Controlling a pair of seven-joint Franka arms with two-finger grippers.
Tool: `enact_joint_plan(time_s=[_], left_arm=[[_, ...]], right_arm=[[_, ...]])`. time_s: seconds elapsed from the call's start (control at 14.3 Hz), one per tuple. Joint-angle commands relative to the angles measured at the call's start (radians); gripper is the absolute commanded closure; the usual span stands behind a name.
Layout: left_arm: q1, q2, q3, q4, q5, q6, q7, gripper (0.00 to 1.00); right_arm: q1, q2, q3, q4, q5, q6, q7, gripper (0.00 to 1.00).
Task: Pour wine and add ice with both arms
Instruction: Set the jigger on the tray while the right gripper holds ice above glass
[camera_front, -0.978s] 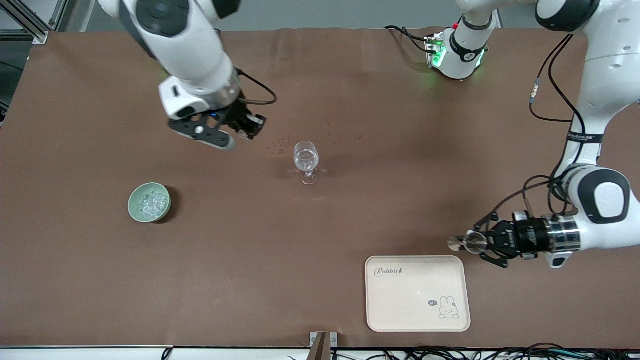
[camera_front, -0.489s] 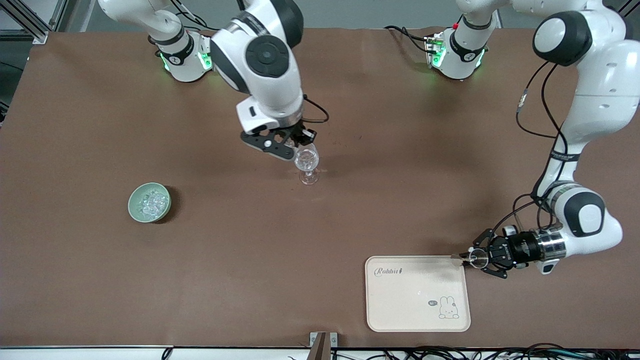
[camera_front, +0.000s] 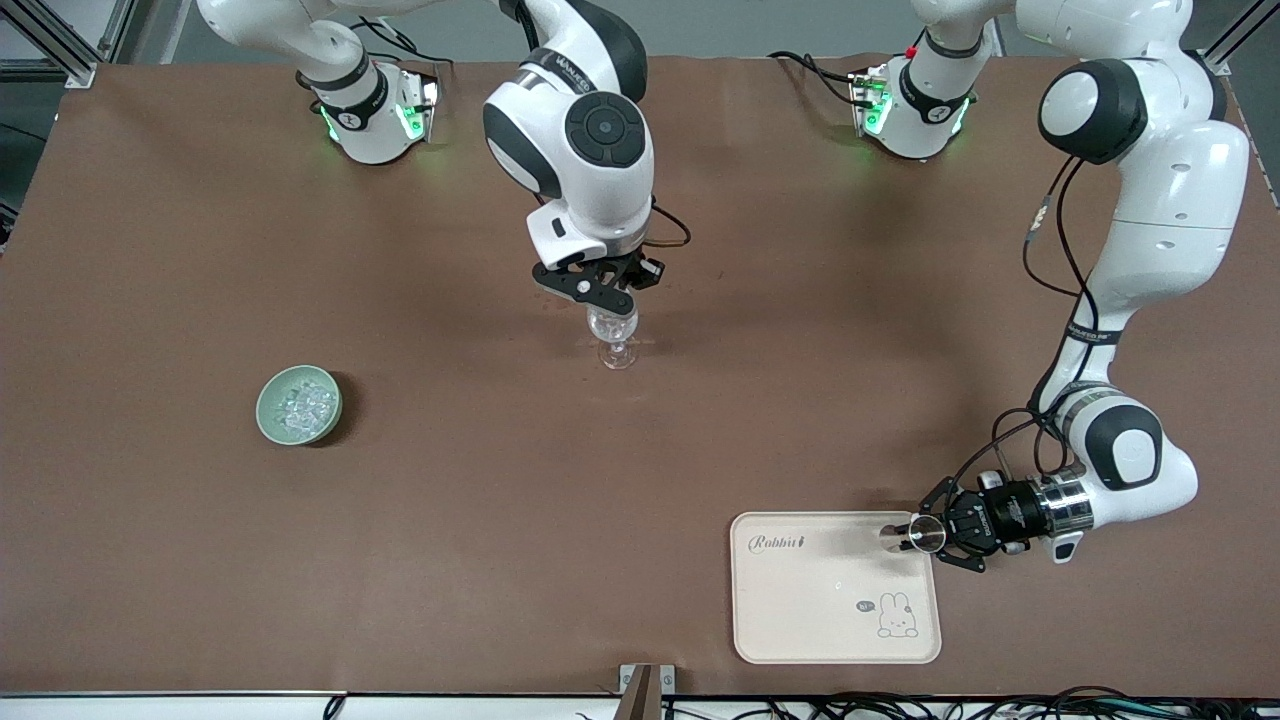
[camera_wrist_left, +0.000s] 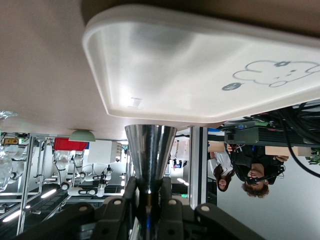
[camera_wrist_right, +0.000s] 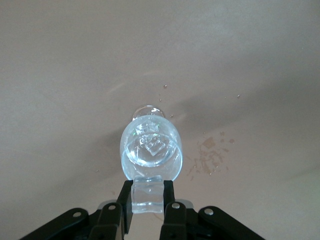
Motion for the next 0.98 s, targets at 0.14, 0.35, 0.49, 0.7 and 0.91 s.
enact_joint_plan(time_s=[0.14, 0.35, 0.49, 0.7, 0.91], left_arm=[[-0.082, 0.042, 0.042, 0.084, -0.02, 0.089, 0.013, 0.99], [-0.086, 0.068, 0.043, 0.084, -0.023, 0.131, 0.011, 0.93], [-0.088, 0.076, 0.043, 0.084, -0.025, 0.134, 0.011, 0.91], [-0.083, 0.088, 0.043, 0.082, -0.026, 0.134, 0.011, 0.77], [-0.086, 0.078, 0.045, 0.075, -0.025, 0.132, 0.042, 0.0]], right_arm=[[-0.002, -0.003, -0.003, -0.024, -0.031, 0.016, 0.017, 0.99], [0.003, 0.012, -0.003, -0.026, -0.046, 0.022, 0.017, 0.98], [0.003, 0.012, -0.003, -0.026, -0.046, 0.022, 0.02, 0.98], [0.003, 0.013, -0.003, -0.026, -0.046, 0.022, 0.022, 0.98], [0.003, 0.02, -0.003, -0.026, -0.048, 0.021, 0.022, 0.96]])
